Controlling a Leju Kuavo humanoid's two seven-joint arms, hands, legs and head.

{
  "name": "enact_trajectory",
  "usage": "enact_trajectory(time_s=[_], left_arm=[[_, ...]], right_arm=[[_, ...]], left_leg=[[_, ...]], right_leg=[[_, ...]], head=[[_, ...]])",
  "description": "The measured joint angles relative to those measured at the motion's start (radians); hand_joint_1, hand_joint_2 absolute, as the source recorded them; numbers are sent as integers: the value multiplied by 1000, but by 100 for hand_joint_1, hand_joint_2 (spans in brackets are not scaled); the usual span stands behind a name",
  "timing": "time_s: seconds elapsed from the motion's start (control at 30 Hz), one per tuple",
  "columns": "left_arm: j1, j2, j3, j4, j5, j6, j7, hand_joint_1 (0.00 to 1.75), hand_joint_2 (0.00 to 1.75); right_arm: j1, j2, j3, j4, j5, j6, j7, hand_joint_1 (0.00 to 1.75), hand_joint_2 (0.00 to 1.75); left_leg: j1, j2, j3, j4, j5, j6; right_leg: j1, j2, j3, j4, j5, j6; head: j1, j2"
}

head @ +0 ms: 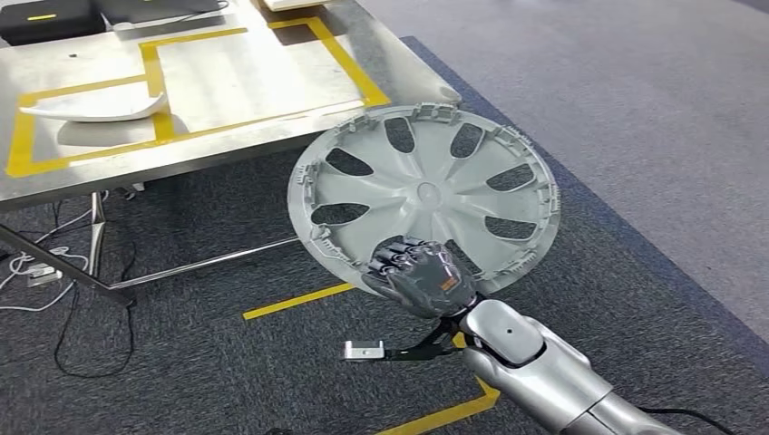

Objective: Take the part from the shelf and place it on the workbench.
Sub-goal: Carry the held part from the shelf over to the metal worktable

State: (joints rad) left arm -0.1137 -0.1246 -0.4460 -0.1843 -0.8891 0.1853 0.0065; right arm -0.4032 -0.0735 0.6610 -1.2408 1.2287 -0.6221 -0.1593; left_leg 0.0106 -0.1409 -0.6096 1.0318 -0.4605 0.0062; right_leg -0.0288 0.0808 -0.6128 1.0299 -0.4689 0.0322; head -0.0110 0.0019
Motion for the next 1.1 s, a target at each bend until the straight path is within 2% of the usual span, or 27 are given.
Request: enact_trajectory(time_s=[0.03, 0.07, 0.1, 0.17, 0.2, 0.23, 0.27, 0.3, 0.33, 0.4, 0.43, 0.47, 0.53, 0.6, 0.63, 0.7, 0.73, 0.77, 0.8, 0.83, 0.87, 0.9, 0.93, 0.97, 1.03, 1.1], left_arm=[[0, 1, 0, 0, -1, 0, 0, 0, 175], [0, 1, 0, 0, -2, 0, -1, 0, 175], [-2, 1, 0, 0, -3, -1, -1, 0, 175], [-8, 1, 0, 0, -3, -1, -1, 0, 175], [-12, 2, 0, -1, -3, -1, -1, 0, 175], [-15, 2, 0, -1, -3, -1, -1, 0, 175], [-16, 2, 0, -1, -3, -1, -1, 0, 175], [-15, 2, 0, -1, -3, -1, 0, 0, 175], [-13, 2, 0, -1, -4, -2, 1, 0, 175], [-4, 3, -1, -1, -7, -4, 3, 0, 175], [-1, 4, -1, -1, -8, -5, 4, 0, 175], [0, 5, -1, -1, -8, -6, 4, 0, 175], [1, 5, 0, -1, -9, -6, 4, 0, 175], [0, 4, 0, -1, -10, -7, 4, 0, 175], [0, 3, 0, -1, -11, -7, 4, 0, 175], [0, 3, -1, -1, -12, -8, 4, 0, 175], [0, 3, -1, -1, -12, -8, 4, 0, 175], [0, 3, -1, -1, -13, -8, 4, 0, 175], [0, 3, -1, -1, -13, -9, 4, 0, 175], [0, 3, -1, -1, -14, -9, 4, 0, 175], [0, 3, -1, -1, -14, -9, 4, 0, 175], [0, 3, -1, -1, -15, -9, 4, 0, 175], [0, 3, -1, -1, -15, -10, 4, 0, 175], [0, 3, -1, -1, -15, -10, 4, 0, 175], [-1, 4, -1, -1, -16, -11, 4, 0, 175], [-1, 5, -1, -1, -16, -10, 5, 0, 175]], right_arm=[[-2, 0, 1, -2, 1, 0, -2, 175, 175], [-4, 1, 2, -4, 2, -1, -4, 175, 175], [-6, 1, 3, -6, 2, -3, -5, 175, 175], [-7, 1, 4, -8, 2, -6, -6, 175, 175], [-6, 1, 4, -8, 3, -8, -6, 175, 175], [-6, 0, 5, -8, 4, -9, -7, 175, 175], [-6, 0, 7, -9, 4, -10, -9, 175, 175], [-6, 0, 8, -9, 4, -12, -10, 175, 175], [-7, 0, 9, -9, 2, -12, -12, 175, 175], [-9, 0, 11, -12, -8, -17, -20, 175, 175], [-10, 0, 12, -13, -15, -21, -24, 175, 175], [-10, 0, 13, -14, -20, -26, -28, 175, 175], [-11, 0, 15, -16, -24, -33, -34, 175, 175], [-12, 0, 16, -18, -25, -33, -37, 175, 175], [-11, 0, 16, -20, -25, -33, -38, 175, 175], [-6, -1, 16, -20, -26, -34, -39, 175, 175], [-2, -2, 16, -20, -26, -34, -40, 175, 175], [1, -3, 16, -20, -26, -35, -40, 175, 175], [3, -3, 16, -20, -26, -35, -40, 175, 175], [4, -3, 16, -20, -26, -35, -40, 175, 175], [4, -3, 16, -20, -26, -35, -40, 175, 175], [4, -3, 16, -20, -26, -35, -40, 175, 175], [4, -3, 17, -20, -26, -35, -40, 175, 175], [4, -3, 17, -20, -26, -36, -40, 175, 175], [4, -3, 18, -20, -26, -37, -40, 175, 175], [4, -3, 18, -21, -26, -37, -40, 175, 175]], left_leg=[[1, 0, -1, 1, -1, -6], [0, 19, -6, 12, -8, -13], [-3, 48, -18, 41, -25, -19], [-3, 112, -68, 153, -78, -29], [-2, 124, -97, 215, -102, -32], [-1, 128, -115, 257, -113, -32], [-1, 129, -120, 272, -107, -32], [-1, 131, -105, 243, -81, -29], [-2, 133, -76, 184, -43, -25], [-8, 141, -18, 63, 8, -11], [-12, 145, -2, 26, 13, -4], [-15, 147, 2, 12, 6, 1], [-14, 146, 6, -3, 1, 9], [-8, 144, 13, -15, 3, 17], [-6, 143, 17, -19, 4, 22], [-7, 139, 19, -19, 3, 27], [-7, 136, 20, -18, 1, 29], [-7, 133, 22, -18, -1, 30], [-7, 130, 25, -17, -3, 29], [-7, 127, 29, -15, -7, 28], [-6, 124, 33, -12, -13, 25], [-8, 121, 33, -7, -18, 20], [-9, 119, 32, -3, -21, 15], [-10, 118, 29, -1, -23, 10], [-10, 118, 27, 0, -25, 2], [-9, 122, 21, 23, -44, -8]], right_leg=[[0, -12, 3, 0, 0, -4], [0, -25, 8, -2, -2, -9], [-1, -40, 13, -5, -4, -14], [2, -72, 21, -6, -10, -24], [4, -88, 24, -6, -12, -27], [5, -103, 27, -6, -15, -28], [7, -117, 30, -6, -18, -29], [8, -126, 34, -6, -21, -27], [9, -134, 39, -6, -25, -26], [11, -144, 45, -7, -30, -20], [12, -149, 43, -7, -30, -16], [14, -152, 40, -7, -29, -12], [15, -154, 35, -9, -29, -1], [14, -131, 20, 18, -49, 6], [13, -115, -2, 61, -71, 9], [13, -90, -71, 191, -120, 11], [13, -86, -104, 245, -129, 13], [13, -84, -124, 266, -120, 14], [13, -83, -124, 248, -92, 14], [12, -83, -106, 196, -50, 14], [11, -82, -79, 130, -14, 14], [11, -81, -50, 70, 9, 13], [11, -80, -29, 29, 19, 10], [12, -78, -18, 11, 15, 6], [12, -77, -14, 5, 9, -5], [9, -79, -7, 0, 7, -16]], head=[[0, 0], [-1, 0], [-4, 0], [-9, 0], [-9, 0], [-9, 0], [-10, 0], [-10, 0], [-9, 0], [-9, 0], [-9, 0], [-9, 0], [-10, 0], [-7, 0], [-5, 0], [-1, 0], [-1, 0], [-1, 0], [-1, 0], [0, 0], [0, 0], [0, 0], [0, 0], [0, 0], [-2, 0], [-5, 0]])
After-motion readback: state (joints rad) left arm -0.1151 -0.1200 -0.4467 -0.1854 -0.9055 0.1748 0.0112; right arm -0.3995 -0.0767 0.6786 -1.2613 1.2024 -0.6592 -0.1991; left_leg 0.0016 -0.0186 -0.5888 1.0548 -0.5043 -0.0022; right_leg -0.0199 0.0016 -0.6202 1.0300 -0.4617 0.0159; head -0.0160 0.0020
